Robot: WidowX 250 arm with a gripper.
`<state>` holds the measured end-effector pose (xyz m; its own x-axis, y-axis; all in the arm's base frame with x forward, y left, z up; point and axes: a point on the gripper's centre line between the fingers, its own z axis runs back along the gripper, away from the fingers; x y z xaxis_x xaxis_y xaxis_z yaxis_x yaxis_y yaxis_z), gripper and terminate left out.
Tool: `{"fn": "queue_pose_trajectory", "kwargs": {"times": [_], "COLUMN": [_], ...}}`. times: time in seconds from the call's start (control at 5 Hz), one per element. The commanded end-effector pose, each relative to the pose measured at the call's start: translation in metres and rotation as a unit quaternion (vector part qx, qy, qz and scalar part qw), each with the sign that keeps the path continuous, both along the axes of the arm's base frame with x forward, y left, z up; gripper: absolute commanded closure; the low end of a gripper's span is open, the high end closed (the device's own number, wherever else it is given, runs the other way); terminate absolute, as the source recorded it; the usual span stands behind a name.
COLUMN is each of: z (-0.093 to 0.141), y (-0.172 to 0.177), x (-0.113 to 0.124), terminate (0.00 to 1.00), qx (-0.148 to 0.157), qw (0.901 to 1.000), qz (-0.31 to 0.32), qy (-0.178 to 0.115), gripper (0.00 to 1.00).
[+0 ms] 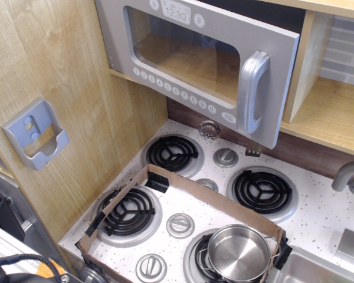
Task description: Open microwave
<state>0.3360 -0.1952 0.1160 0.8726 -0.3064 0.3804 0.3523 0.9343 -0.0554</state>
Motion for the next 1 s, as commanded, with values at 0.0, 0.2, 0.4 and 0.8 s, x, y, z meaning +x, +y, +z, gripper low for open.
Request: {"fn": "queue_pose_trajectory", "kwargs": {"times": [0.0, 0.2, 0.4, 0.8], "z": [0.005, 0.002, 0.004, -0.01], "y": [0.038, 0.065, 0.083, 0.113], "x": [0.027, 0.042, 0.047, 0.015], "terminate": [0.0, 0.0, 0.0, 1.0], "qx": [-0.012, -0.013, -0.001, 0.01], "qw": [0.9962, 0.9947, 0.9947, 0.9988], "qz": [-0.07, -0.089, -0.087, 0.039], "qy": [-0.05, -0.051, -0.055, -0.027], "gripper": [0.0, 0.0, 0.0, 0.0]}}
